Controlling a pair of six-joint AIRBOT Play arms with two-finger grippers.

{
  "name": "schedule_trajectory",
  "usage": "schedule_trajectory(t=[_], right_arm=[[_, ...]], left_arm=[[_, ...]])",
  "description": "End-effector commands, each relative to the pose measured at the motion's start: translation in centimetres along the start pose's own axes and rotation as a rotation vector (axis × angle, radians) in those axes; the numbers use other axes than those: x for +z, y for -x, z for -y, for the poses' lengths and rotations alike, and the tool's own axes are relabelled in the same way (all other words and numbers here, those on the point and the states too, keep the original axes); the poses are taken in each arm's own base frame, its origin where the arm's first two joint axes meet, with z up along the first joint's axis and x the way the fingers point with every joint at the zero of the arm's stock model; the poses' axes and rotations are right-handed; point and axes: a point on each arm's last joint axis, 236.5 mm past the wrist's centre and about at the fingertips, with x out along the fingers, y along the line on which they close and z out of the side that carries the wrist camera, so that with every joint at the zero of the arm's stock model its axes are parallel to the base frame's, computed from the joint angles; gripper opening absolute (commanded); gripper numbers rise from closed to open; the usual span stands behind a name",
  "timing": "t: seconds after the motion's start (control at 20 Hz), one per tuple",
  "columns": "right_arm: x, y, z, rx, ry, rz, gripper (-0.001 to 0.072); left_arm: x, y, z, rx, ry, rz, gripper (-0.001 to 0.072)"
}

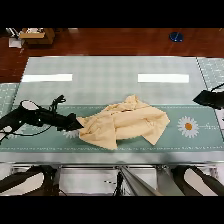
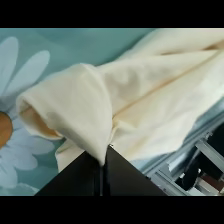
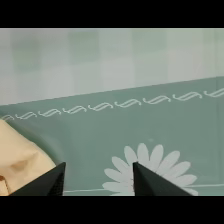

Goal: Fold the shirts.

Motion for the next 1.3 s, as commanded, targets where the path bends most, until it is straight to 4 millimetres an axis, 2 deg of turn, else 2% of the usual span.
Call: schedule_trajectory(t=[0.0, 0.05, 0.1, 0.2, 0.3, 0.45, 0.6, 0.7, 0.75, 0.85, 0.9, 0.95, 1.0, 1.1, 1.2, 1.25], right_arm=[[-2.9, -2.3, -1.0, 0.153, -0.117, -0.103, 0.0490], [-4.1, -3.3, -2.2, 0.231, -0.139, -0.145, 0.0494], [-5.5, -4.1, -3.2, 0.287, -0.158, -0.194, 0.0548], [-7.9, -5.8, -5.1, 0.386, -0.198, -0.270, 0.0548], [-9.4, -7.2, -6.2, 0.452, -0.243, -0.303, 0.0548], [-10.5, -8.9, -6.3, 0.462, -0.312, -0.311, 0.0547], [-10.1, -10.1, -6.4, 0.448, -0.349, -0.266, 0.0534], [-10.2, -11.2, -7.4, 0.430, -0.317, -0.273, 0.0519], [-10.5, -12.1, -8.0, 0.415, -0.311, -0.289, 0.0467], [-11.1, -13.7, -9.4, 0.392, -0.288, -0.309, 0.0290], [-10.8, -14.1, -10.1, 0.390, -0.274, -0.296, 0.0127], [-10.2, -14.0, -10.7, 0.402, -0.263, -0.275, 0.0031], [-9.0, -13.2, -11.3, 0.426, -0.219, -0.243, 0.0031], [-5.3, -9.9, -11.6, 0.450, -0.114, -0.144, 0.0031], [0.7, -4.5, -11.2, 0.442, -0.055, 0.055, 0.0030], [3.8, -0.8, -10.9, 0.424, -0.018, 0.182, 0.0030]], left_arm=[[-0.6, 1.6, 0.9, -0.057, -0.024, -0.011, 0.0025], [-0.6, 2.0, 1.0, -0.063, -0.027, -0.004, 0.0025], [-0.7, 2.2, 1.1, -0.067, -0.034, -0.004, 0.0025], [-0.8, 2.2, 1.2, -0.069, -0.037, -0.007, 0.0025], [-0.8, 2.2, 1.2, -0.068, -0.037, -0.007, 0.0025], [-0.8, 2.2, 1.2, -0.069, -0.037, -0.007, 0.0025], [-0.7, 2.2, 1.2, -0.069, -0.042, -0.005, 0.0025], [-0.3, 2.3, 1.8, -0.090, -0.053, 0.010, 0.0025], [0.0, 2.4, 2.3, -0.104, -0.061, 0.019, 0.0025], [0.8, 2.9, 3.4, -0.140, -0.098, 0.051, 0.0025], [1.4, 3.3, 4.0, -0.150, -0.115, 0.068, 0.0024], [2.0, 3.9, 4.6, -0.152, -0.138, 0.079, 0.0024], [2.4, 4.7, 5.5, -0.160, -0.168, 0.083, 0.0024], [3.7, 7.4, 8.5, -0.171, -0.273, 0.113, 0.0024], [5.8, 12.0, 12.1, -0.163, -0.403, 0.212, 0.0023], [6.9, 14.9, 14.0, -0.152, -0.454, 0.278, 0.0024]])
